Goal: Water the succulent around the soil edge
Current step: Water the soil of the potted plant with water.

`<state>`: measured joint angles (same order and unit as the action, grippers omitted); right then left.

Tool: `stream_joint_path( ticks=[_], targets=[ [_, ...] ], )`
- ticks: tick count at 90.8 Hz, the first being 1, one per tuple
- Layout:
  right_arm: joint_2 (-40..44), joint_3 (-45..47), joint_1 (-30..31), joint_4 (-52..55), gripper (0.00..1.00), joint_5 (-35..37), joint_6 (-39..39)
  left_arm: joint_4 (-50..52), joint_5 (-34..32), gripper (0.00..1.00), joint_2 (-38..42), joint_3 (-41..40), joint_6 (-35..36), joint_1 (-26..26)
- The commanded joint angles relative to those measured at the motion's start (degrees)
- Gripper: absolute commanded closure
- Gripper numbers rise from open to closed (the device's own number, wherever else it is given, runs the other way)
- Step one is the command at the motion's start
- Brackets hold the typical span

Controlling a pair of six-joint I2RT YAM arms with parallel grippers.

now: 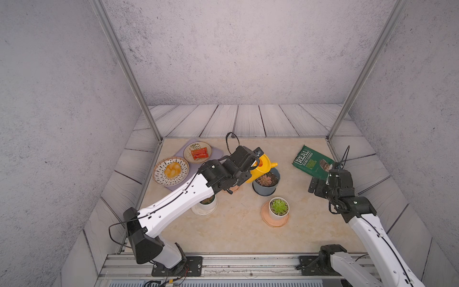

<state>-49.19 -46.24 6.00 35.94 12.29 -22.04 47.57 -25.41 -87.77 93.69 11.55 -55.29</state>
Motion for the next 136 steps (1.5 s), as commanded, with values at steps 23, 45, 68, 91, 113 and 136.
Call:
stream_joint_path(
  ticks=[23,45,68,91,113,136],
  targets=[
    [1.2,0.5,0.2,-0.6,0.01,0.2,0.1,5.3,-11.8,1.0,-10.2,9.7,5.9,-3.6],
    [1.2,0.6,0.2,-0.6,0.01,0.2,0.2,6.9,-18.4,1.0,-14.9,11.2,10.6,-5.1],
    [1.3,0.7,0.2,-0.6,0.01,0.4,0.1,5.5,-17.7,1.0,-17.0,12.2,13.0,-5.8],
    [1.4,0.6,0.2,-0.5,0.01,0.5,0.1,4.8,-18.8,1.0,-20.6,14.5,15.4,-5.8],
    [1.5,0.6,0.2,-0.6,0.01,0.4,0.2,7.1,-21.7,1.0,-24.4,19.1,15.1,-5.4],
    [1.6,0.6,0.2,-0.6,0.01,0.4,0.1,9.5,-24.9,1.0,-24.5,19.3,13.6,-3.9]
  ],
)
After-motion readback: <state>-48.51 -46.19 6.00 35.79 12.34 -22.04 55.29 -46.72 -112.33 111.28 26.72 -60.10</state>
